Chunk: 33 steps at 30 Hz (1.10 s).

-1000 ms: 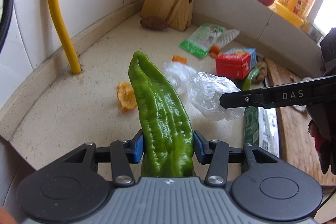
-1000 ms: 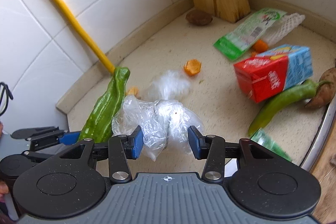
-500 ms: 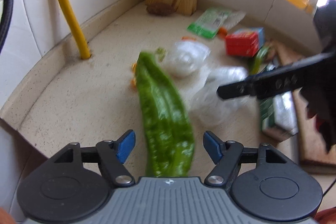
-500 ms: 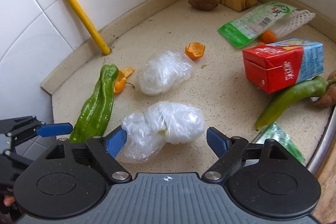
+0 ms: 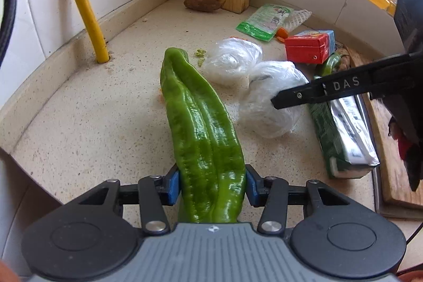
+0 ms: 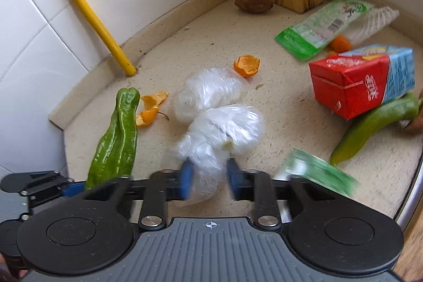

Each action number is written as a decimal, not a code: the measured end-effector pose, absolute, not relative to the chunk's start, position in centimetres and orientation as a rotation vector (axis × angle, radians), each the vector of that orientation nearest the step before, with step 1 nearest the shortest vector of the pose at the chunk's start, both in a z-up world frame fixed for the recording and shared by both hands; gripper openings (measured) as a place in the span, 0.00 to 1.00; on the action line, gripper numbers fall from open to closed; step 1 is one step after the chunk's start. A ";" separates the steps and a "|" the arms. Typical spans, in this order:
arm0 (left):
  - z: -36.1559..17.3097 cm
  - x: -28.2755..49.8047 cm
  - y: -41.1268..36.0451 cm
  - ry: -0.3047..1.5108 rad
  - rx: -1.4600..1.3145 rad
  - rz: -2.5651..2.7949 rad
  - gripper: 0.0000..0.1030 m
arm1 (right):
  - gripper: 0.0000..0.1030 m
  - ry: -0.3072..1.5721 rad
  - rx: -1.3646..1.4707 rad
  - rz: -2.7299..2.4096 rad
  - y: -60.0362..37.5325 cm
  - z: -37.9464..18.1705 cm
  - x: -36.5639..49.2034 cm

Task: Collect trash
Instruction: 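Grasp the clear plastic bag with the right gripper while the left holds the pepper, then carry the pepper and plastic bag down toward the trash bin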

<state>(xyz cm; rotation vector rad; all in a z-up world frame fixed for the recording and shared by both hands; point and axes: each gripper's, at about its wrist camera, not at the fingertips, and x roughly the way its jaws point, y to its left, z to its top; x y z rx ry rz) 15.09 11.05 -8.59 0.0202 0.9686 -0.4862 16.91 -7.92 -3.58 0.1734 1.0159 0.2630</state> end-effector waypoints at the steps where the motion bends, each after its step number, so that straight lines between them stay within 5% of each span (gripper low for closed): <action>1: -8.5 15.1 11.1 0.973 0.003 -0.484 0.42 | 0.29 1.017 0.176 0.269 -8.0 -3.6 16.8; 33: -3.5 9.3 11.4 0.849 -0.097 -0.224 0.42 | 0.25 0.868 0.221 0.576 -8.1 2.1 13.5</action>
